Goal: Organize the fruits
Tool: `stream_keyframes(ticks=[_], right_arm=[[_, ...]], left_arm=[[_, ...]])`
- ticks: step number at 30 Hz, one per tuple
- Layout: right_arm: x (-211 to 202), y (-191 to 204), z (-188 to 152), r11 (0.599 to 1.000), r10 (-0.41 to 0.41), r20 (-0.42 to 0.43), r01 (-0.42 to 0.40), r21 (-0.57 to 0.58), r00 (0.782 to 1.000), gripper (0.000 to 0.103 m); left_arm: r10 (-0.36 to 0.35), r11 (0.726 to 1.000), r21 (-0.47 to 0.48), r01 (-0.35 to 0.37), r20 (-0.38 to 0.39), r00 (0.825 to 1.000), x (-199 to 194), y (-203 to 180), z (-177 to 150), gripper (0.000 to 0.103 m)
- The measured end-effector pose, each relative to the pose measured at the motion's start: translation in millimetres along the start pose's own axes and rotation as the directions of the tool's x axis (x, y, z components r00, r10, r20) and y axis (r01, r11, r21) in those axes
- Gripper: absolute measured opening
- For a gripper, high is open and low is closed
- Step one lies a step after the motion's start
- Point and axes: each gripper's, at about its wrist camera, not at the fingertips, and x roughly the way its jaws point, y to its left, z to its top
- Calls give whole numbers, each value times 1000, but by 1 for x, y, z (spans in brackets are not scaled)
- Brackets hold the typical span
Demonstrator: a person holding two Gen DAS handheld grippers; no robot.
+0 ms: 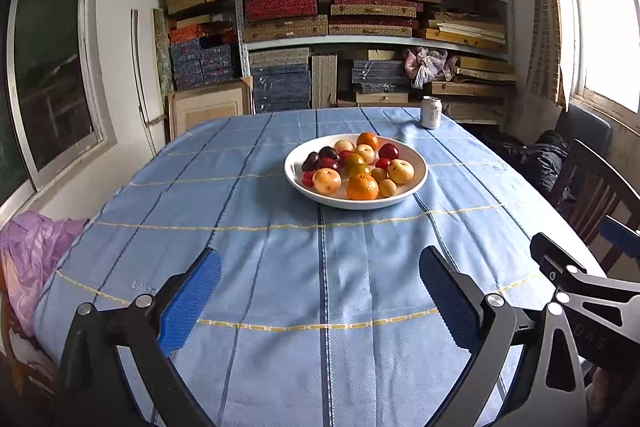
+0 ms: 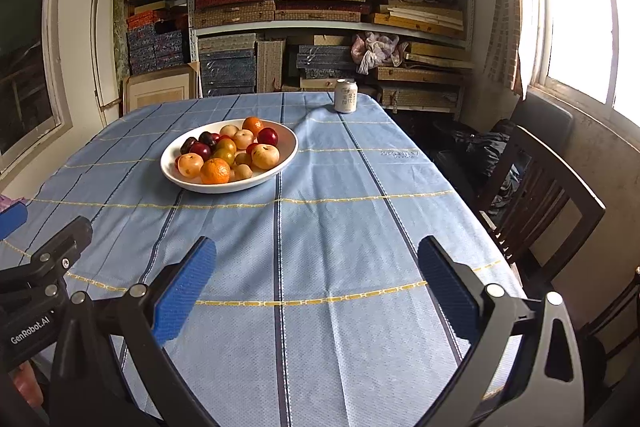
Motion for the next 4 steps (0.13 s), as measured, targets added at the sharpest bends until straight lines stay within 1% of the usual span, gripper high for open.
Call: stream_keyframes(ticks=[4], right_arm=[[5,-1,-1,1000,-23,-14,23,7,1000,99]], left_arm=[[7,1000,5,-7,-14,1000,3,0,-2,100]])
